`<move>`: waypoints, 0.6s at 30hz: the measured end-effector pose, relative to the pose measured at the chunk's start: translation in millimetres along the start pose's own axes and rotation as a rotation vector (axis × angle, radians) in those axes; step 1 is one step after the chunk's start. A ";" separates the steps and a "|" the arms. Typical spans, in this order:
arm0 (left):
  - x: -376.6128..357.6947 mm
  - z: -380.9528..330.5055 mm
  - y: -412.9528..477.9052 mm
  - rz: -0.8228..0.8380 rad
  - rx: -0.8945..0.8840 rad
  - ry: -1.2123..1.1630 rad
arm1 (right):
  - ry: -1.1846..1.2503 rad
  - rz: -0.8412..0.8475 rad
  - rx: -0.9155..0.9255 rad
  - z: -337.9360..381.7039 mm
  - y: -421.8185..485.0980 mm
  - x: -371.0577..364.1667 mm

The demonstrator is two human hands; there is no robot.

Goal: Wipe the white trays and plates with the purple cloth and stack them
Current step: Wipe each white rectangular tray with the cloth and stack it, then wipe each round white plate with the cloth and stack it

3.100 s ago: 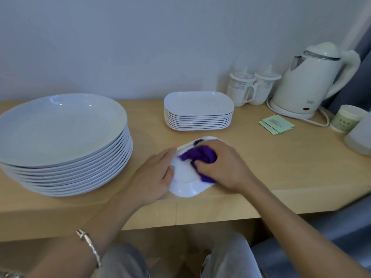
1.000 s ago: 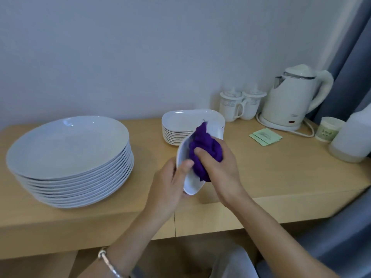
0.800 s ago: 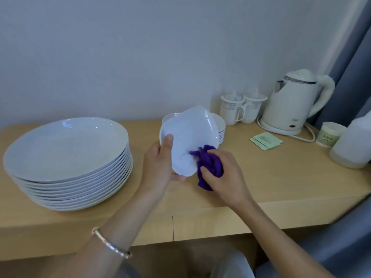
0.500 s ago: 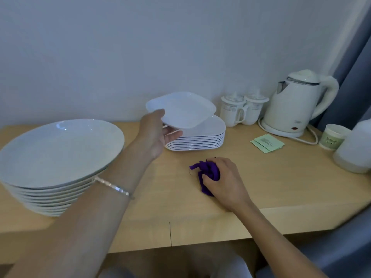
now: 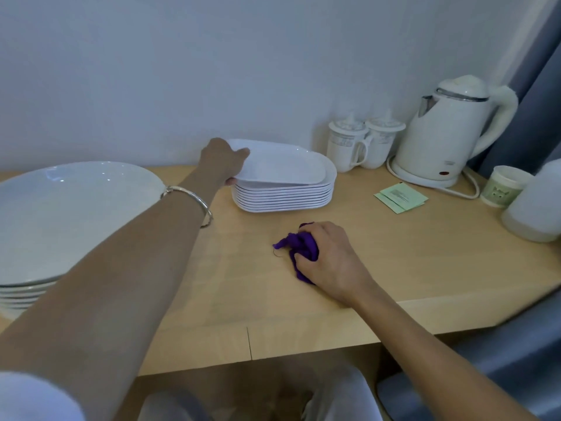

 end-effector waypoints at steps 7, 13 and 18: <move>-21.1 1.3 9.0 -0.053 -0.117 0.436 | -0.011 -0.018 0.024 1.1 2.0 0.1; -28.7 0.5 -1.2 -0.075 -0.156 0.431 | -0.023 -0.023 0.026 0.9 3.0 0.3; -22.2 -29.8 -40.6 -0.052 -0.339 0.479 | -0.010 -0.013 -0.011 1.9 0.7 1.2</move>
Point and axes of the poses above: each hand's wrist, its own y-axis towards the middle knuckle, its own x-axis out of the back of the hand, z = x × y, the point moved 10 cm from there along y, towards the middle knuckle, and after that the axes turned 7 degrees about z, right-handed, at the moved point
